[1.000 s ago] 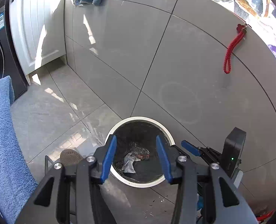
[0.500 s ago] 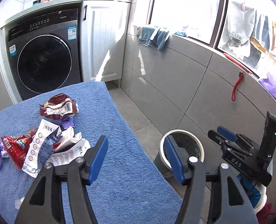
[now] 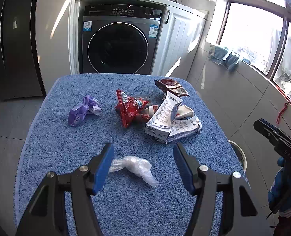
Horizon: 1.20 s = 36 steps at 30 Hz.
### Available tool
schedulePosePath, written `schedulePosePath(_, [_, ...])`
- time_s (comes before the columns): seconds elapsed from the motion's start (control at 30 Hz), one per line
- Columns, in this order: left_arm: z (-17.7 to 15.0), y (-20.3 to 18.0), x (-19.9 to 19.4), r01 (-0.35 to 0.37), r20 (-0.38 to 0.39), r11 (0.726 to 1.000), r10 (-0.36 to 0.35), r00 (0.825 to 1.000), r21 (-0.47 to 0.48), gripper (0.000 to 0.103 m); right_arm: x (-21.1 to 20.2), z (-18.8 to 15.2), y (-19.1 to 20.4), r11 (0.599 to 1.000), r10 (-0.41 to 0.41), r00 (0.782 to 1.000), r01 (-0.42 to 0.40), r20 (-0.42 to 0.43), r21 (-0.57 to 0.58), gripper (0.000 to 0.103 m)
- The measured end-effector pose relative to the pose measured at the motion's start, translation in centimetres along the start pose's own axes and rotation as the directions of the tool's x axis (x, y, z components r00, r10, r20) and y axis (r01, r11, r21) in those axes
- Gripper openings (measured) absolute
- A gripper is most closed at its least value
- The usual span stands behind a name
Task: Collect trash
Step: 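Return both tools to the table above the remaining trash, then grasp the blue-white milk carton with the right tool while the left tool grasps the clear plastic bag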
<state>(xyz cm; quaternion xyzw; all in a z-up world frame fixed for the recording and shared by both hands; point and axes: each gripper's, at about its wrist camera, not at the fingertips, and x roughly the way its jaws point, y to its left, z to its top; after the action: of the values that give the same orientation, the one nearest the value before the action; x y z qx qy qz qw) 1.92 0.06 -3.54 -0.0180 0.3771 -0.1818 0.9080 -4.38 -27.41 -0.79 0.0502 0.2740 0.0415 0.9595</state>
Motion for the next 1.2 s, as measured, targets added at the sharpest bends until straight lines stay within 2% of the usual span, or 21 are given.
schedulePosePath(0.2, [-0.6,1.1,1.1,-0.037,-0.017,0.999,0.036,0.999,-0.02,0.061,3.3,0.4,1.7,0.999,0.036,0.998,-0.038,-0.057,-0.035,0.049])
schedulePosePath(0.33, [-1.2,0.8,3.3,-0.011,-0.084,0.999,0.008,0.996,-0.037,0.061,5.2,0.4,2.2,0.998,0.06,0.994,-0.062,-0.091,-0.026,0.051])
schedulePosePath(0.57, [-2.9,0.2,7.9,0.024,-0.222,0.998,-0.039,0.974,-0.066,0.061,9.3,0.1,3.5,0.992,0.126,0.977,-0.129,-0.17,-0.005,0.053])
schedulePosePath(0.77, [-3.1,0.2,10.2,0.013,-0.264,0.999,-0.023,0.964,-0.04,0.059,12.6,0.2,4.6,0.984,0.173,0.959,-0.175,-0.226,0.012,0.055])
schedulePosePath(1.0, [-2.6,0.7,11.6,-0.016,-0.262,1.0,0.014,0.965,-0.005,0.033,16.3,0.2,5.0,0.969,0.245,0.925,-0.226,-0.289,0.097,0.06])
schedulePosePath(1.2, [-2.3,1.3,11.7,-0.011,-0.247,1.0,0.013,0.969,0.01,0.029,18.7,0.5,5.2,0.947,0.305,0.899,-0.252,-0.315,0.199,0.061])
